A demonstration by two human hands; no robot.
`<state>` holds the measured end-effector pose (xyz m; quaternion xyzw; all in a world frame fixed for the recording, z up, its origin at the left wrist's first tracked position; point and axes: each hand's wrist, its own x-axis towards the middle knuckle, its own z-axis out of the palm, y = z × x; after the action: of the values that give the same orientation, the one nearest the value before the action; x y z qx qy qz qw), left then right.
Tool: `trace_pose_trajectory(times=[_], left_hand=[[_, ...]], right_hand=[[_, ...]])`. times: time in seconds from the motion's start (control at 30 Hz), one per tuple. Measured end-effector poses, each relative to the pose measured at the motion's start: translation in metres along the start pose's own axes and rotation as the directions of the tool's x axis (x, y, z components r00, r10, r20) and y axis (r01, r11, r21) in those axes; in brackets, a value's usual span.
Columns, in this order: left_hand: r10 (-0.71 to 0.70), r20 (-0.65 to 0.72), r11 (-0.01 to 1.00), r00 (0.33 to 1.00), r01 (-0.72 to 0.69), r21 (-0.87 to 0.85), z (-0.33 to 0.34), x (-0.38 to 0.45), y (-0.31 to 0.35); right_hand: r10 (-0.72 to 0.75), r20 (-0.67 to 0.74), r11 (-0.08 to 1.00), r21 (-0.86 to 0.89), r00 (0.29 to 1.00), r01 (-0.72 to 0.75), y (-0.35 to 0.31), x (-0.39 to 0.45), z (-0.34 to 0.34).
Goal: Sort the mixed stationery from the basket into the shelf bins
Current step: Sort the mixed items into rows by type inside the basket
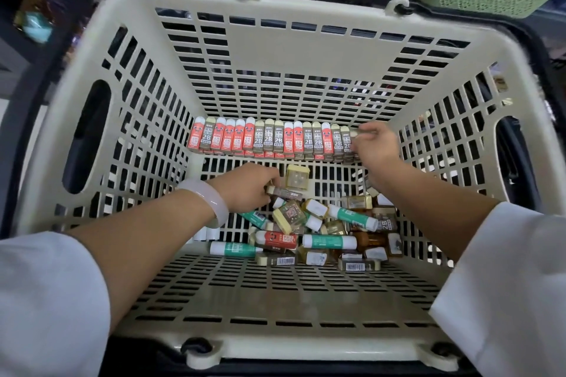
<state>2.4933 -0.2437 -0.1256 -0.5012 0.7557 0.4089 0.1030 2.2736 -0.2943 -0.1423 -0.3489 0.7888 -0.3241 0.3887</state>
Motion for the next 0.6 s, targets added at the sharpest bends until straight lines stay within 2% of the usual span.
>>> trace_pose_trajectory(times=[0.03,0.13,0.23,0.27,0.33,0.37,0.4,0.43,0.5,0.53,0.6], left_hand=[[-0.003,-0.014,1.0,1.0,0.003,0.01,0.001,0.0,0.0],[-0.005,-0.049,0.999,0.999,0.008,0.046,0.001,0.001,-0.001],[-0.017,-0.079,0.998,0.997,0.021,0.055,0.002,0.001,-0.002],[-0.019,-0.094,0.998,0.995,0.024,0.05,0.003,0.001,-0.002],[-0.021,-0.14,0.999,0.99,0.027,0.041,0.004,0.001,-0.001],[-0.019,-0.173,0.999,0.985,0.026,0.038,0.004,0.002,-0.001],[-0.013,-0.206,0.999,0.978,0.02,0.032,0.004,0.003,-0.001],[-0.001,-0.234,1.0,0.972,0.006,0.02,0.003,0.003,0.0],[0.015,-0.272,0.999,0.962,-0.028,-0.042,0.0,0.004,0.0],[0.013,-0.277,0.996,0.961,-0.037,-0.083,-0.001,0.005,0.0],[0.004,-0.274,0.993,0.962,-0.036,-0.113,-0.002,0.005,-0.001]], right_hand=[[0.001,0.001,1.0,0.012,1.0,-0.001,0.001,0.0,-0.001],[0.022,-0.033,0.994,-0.11,0.999,-0.025,0.004,-0.004,-0.001],[0.061,0.014,0.994,-0.087,0.998,-0.06,0.004,-0.008,0.003],[0.032,0.022,0.994,-0.106,0.999,-0.03,0.002,-0.01,0.002],[-0.158,0.027,0.933,-0.325,0.987,0.158,-0.002,-0.016,-0.001],[-0.297,0.085,0.846,-0.438,0.951,0.303,-0.003,-0.021,-0.001],[-0.4,0.206,0.75,-0.487,0.893,0.449,-0.005,-0.026,-0.001],[-0.427,0.372,0.674,-0.477,0.824,0.564,-0.006,-0.034,0.003],[-0.348,0.677,0.536,-0.424,0.649,0.73,-0.004,-0.052,0.014],[-0.306,0.766,0.445,-0.411,0.566,0.796,-0.002,-0.059,0.021],[-0.267,0.836,0.322,-0.391,0.478,0.863,0.001,-0.067,0.032]])
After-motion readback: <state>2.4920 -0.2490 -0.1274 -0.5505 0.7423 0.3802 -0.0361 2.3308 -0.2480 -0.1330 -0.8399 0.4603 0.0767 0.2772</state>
